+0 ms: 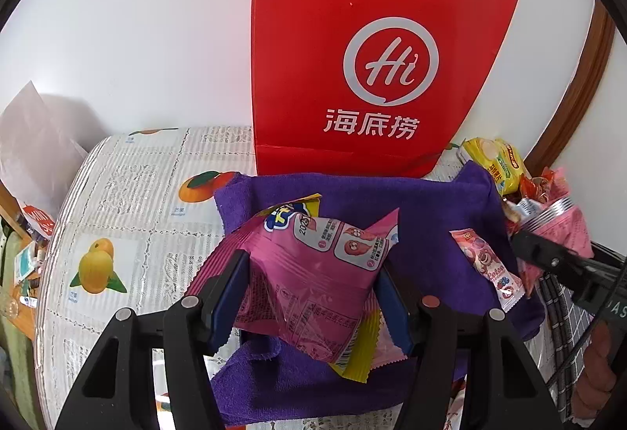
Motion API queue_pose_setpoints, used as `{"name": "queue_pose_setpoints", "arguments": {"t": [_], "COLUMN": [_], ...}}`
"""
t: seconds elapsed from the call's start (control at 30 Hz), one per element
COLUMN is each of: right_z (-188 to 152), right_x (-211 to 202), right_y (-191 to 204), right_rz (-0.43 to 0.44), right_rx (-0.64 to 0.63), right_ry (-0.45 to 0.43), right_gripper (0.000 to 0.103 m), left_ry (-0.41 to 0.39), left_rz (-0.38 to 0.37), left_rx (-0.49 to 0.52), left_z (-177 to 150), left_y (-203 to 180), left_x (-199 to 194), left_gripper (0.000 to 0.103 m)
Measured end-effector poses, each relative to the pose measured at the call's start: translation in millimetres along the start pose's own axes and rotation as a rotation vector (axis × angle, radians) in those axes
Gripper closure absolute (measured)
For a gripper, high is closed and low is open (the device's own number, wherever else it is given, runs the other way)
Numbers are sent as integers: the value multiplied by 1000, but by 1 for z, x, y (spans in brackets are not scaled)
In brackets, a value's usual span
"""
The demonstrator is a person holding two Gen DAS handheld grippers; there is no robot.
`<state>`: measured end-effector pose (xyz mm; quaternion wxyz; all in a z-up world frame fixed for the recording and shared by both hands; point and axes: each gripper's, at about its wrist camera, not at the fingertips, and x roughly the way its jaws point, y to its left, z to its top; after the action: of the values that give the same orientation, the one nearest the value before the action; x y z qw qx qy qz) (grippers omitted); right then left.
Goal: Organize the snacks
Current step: 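Lift both packets and carry them over the purple towel, then open the right tool to drop the pink Hi packet while the left tool holds the chip bag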
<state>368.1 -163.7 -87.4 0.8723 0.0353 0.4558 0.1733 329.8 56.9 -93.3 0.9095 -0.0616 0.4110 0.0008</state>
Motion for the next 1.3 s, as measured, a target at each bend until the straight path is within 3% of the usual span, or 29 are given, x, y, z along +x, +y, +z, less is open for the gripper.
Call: {"name": "queue_pose_setpoints", "arguments": {"t": [0.8,1.3], "right_z": [-3,-10], "right_x": [8,31], "right_y": [4,1], "right_rz": [-14,34], "right_rx": [-12,5], "right_ry": [6,112], "right_gripper": [49,49], "left_ry": [1,5], "left_rz": [9,15], "left_rx": [-3,-10], "left_z": [1,2], "left_y": [0,2], "left_x": [0,0], "left_gripper": [42,42]}}
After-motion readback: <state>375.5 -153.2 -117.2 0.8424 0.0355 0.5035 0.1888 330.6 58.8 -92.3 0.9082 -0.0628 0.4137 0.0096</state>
